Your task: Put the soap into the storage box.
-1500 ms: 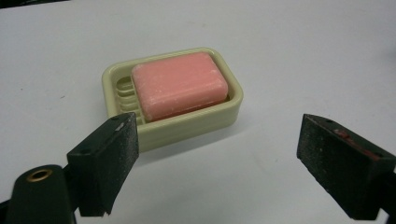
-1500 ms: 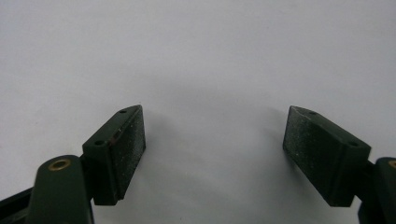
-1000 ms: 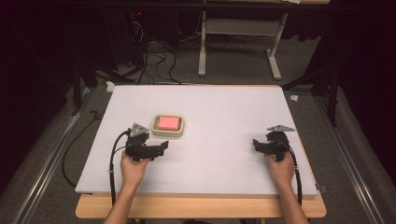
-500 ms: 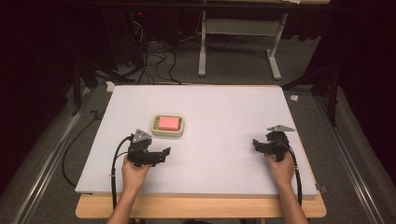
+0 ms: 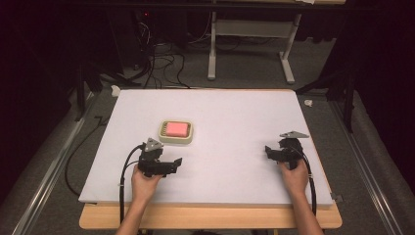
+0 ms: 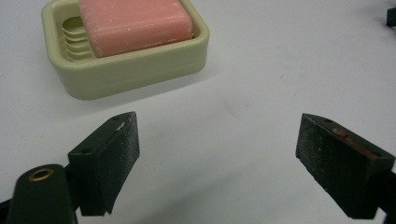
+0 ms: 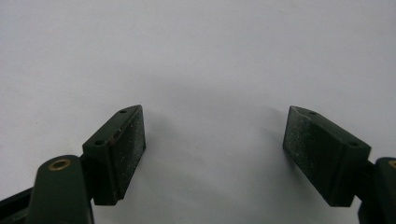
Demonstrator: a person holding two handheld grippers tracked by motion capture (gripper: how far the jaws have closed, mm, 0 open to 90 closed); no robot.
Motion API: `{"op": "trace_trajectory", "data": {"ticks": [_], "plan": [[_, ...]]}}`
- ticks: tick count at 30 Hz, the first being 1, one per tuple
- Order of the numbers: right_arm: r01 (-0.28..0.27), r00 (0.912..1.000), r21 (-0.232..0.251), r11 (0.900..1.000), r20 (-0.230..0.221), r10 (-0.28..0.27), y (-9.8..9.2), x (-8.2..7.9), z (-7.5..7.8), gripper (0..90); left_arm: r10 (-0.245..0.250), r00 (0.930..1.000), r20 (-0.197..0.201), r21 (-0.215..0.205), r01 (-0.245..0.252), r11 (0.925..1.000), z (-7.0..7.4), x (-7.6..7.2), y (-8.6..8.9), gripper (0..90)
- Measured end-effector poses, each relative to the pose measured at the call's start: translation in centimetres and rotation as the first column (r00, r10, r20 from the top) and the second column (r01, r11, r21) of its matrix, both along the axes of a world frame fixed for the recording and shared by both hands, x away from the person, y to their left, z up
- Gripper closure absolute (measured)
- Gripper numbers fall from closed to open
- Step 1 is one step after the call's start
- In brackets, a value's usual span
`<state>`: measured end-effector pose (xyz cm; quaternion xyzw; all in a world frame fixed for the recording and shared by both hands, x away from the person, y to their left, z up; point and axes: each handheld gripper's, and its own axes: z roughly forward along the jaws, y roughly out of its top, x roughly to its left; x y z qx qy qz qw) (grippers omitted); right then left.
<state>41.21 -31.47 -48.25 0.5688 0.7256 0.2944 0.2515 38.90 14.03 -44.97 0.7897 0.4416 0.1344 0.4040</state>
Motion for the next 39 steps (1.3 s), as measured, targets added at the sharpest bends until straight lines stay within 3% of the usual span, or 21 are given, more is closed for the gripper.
{"op": "trace_trajectory", "data": {"ticks": [26, 39], "plan": [[0.000, 1.0000, 0.000, 1.000, 0.000, 0.000, 0.0, 0.0, 0.0, 21.5, -0.015, 0.9998, -0.008, 0.070, 0.016, 0.9975, -2.1, 1.2, -2.0, 14.6], [0.000, 1.0000, 0.000, 1.000, 0.000, 0.000, 0.0, 0.0, 0.0, 21.6, -0.027, 0.9995, -0.019, 0.118, 0.029, 0.9926, -3.3, 1.6, -2.9, 14.6]]}}
